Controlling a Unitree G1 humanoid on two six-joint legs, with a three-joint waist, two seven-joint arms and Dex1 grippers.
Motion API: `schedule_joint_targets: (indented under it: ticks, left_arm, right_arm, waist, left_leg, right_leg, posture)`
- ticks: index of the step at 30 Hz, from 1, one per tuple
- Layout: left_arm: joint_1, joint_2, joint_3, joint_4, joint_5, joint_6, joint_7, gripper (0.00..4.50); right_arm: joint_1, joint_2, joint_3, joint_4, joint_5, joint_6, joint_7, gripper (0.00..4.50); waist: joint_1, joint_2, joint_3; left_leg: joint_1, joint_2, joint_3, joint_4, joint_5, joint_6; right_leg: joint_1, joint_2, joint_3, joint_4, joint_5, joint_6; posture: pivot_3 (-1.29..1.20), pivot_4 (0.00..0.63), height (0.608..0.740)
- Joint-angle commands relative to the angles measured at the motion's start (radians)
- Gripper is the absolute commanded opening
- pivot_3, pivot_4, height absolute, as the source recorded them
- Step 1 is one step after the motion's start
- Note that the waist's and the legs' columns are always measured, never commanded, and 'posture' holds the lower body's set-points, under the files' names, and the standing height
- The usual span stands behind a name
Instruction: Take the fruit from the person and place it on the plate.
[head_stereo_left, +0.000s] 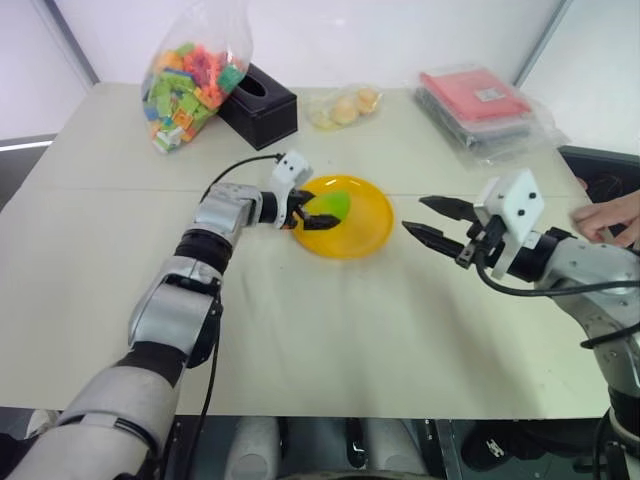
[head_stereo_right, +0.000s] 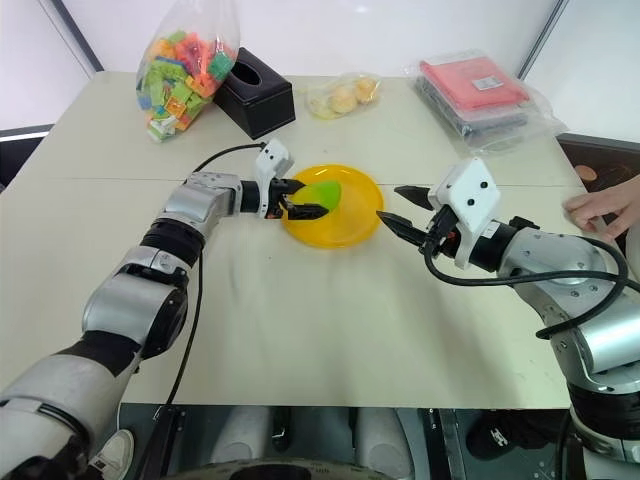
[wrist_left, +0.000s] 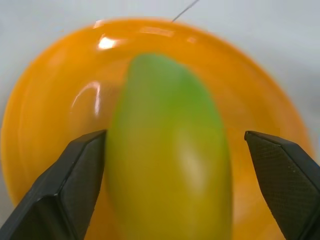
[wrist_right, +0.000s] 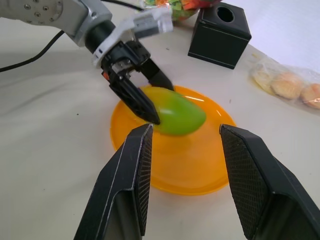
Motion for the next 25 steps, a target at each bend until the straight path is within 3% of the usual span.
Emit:
schedule_joint_targets:
  ticks: [1,6,17,25]
  left_arm:
    - [0.024,0.032,0.073,-0.274,-0.075,0.114,0.029,4.46]
    - [0.141,0.116,0.133,-0.665,-0.145,0.308,0.105,4.46]
    - [0.462,0.494,0.394,-1.25,-0.33,0.612,0.142,4.46]
    - [0.586,0.502,0.496,-1.433,-0.459,0.713,0.256,4.46]
  right_arm:
    - [-0.021,-0.001,-0.007,0.004,-0.005,-0.025,0.016,2.14]
    - [-0.037,0.002,0.008,0.027,-0.008,-0.034,0.043,2.14]
    - [-0.068,-0.043,-0.001,0.128,-0.02,-0.06,0.15,2.14]
    - [-0.115,-0.05,-0.022,0.178,0.013,-0.047,0.185,2.14]
  waist:
    - [-0.001,0.0,0.0]
    - [-0.009,0.0,0.0]
    - [-0.023,0.0,0.0]
    - [-0.014,0.0,0.0]
  left_leg:
    - [0.0,0.0,0.0,0.0,0.0,0.0]
    - [0.001,0.0,-0.002,0.002,0.0,0.0]
    - [0.001,0.0,-0.004,0.004,0.0,0.0]
    - [0.002,0.0,-0.004,0.006,0.0,0.0]
  right_leg:
    - [0.0,0.0,0.0,0.0,0.0,0.0]
    - [0.0,0.0,0.0,0.002,0.0,0.0]
    - [0.0,0.0,0.001,0.005,0.0,0.0]
    - [0.002,-0.001,0.001,0.006,0.0,0.0]
  posture:
    - [0.0,0.15,0.731]
    - [0.0,0.15,0.731]
    - [0.0,0.15,0.731]
    - [0.0,0.15,0.731]
